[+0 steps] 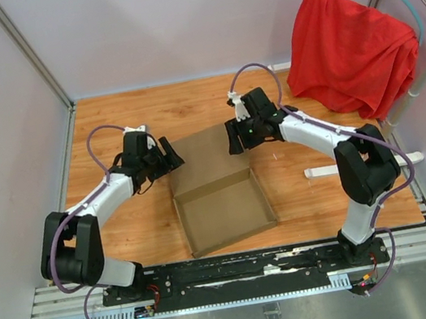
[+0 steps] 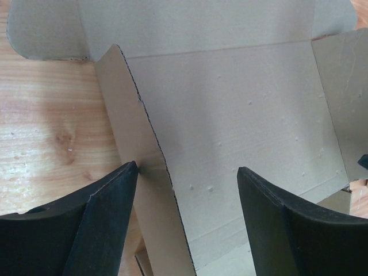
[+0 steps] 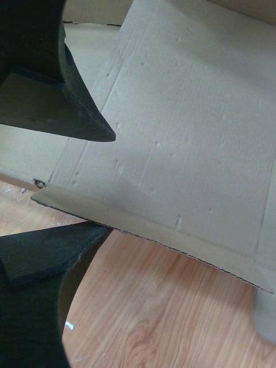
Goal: Fold the paper box
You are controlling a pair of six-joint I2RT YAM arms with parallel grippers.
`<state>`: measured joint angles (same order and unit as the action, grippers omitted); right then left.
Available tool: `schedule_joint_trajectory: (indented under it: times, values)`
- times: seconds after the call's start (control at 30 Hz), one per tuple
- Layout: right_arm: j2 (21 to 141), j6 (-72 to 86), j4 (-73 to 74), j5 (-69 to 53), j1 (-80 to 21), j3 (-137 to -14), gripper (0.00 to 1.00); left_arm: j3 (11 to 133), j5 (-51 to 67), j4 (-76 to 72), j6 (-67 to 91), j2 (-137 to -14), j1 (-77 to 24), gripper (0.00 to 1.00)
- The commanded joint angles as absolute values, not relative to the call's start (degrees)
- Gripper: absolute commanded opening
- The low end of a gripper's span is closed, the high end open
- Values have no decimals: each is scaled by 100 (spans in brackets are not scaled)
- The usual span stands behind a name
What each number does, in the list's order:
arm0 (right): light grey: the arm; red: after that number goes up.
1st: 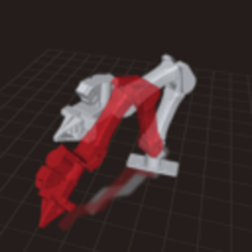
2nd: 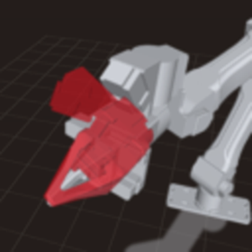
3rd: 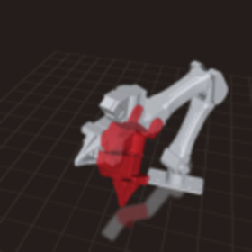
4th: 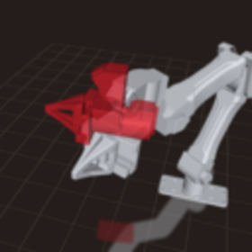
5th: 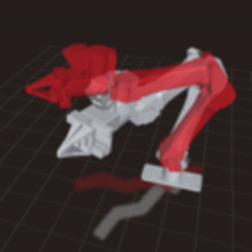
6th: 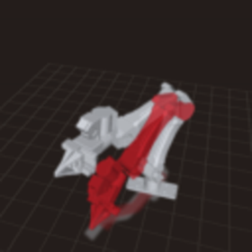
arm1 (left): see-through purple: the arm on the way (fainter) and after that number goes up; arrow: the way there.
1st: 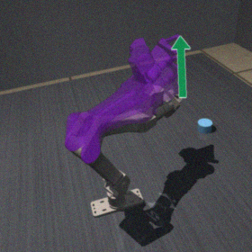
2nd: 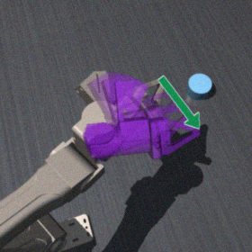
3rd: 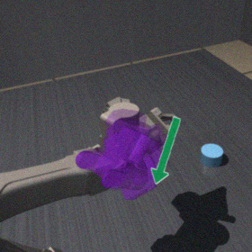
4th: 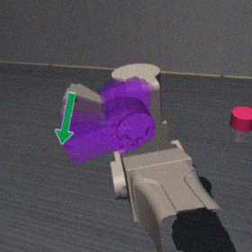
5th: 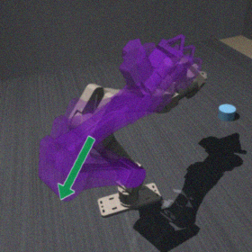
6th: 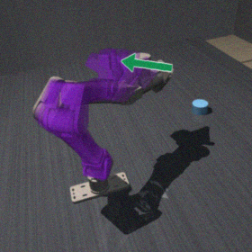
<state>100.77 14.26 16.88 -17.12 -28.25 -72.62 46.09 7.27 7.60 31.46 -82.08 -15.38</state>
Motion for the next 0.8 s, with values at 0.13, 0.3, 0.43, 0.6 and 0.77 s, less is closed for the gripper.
schedule_joint_trajectory:
  times: [0.13, 0.3, 0.43, 0.6, 0.77]
  values:
    - [10080, 1295, 1845, -1613, -3200, -7566, 58, 4843, 1082, 523, 3006, -8307, -1512, 75]
    - [10272, 1298, 1851, -1674, -3366, -7687, 58, 4843, 1185, 468, 3015, -8355, -1507, 75]
    - [10491, 1351, 1862, -1708, -3418, -7719, 58, 4905, 1323, 439, 3025, -8494, -1518, 75]
    - [10594, 1374, 1832, -1749, -3440, -7652, 58, 4997, 1383, 423, 3012, -8647, -1561, 74]
    - [10668, 1385, 1819, -1779, -3455, -7619, 58, 5137, 1397, 427, 2977, -8859, -1705, 74]
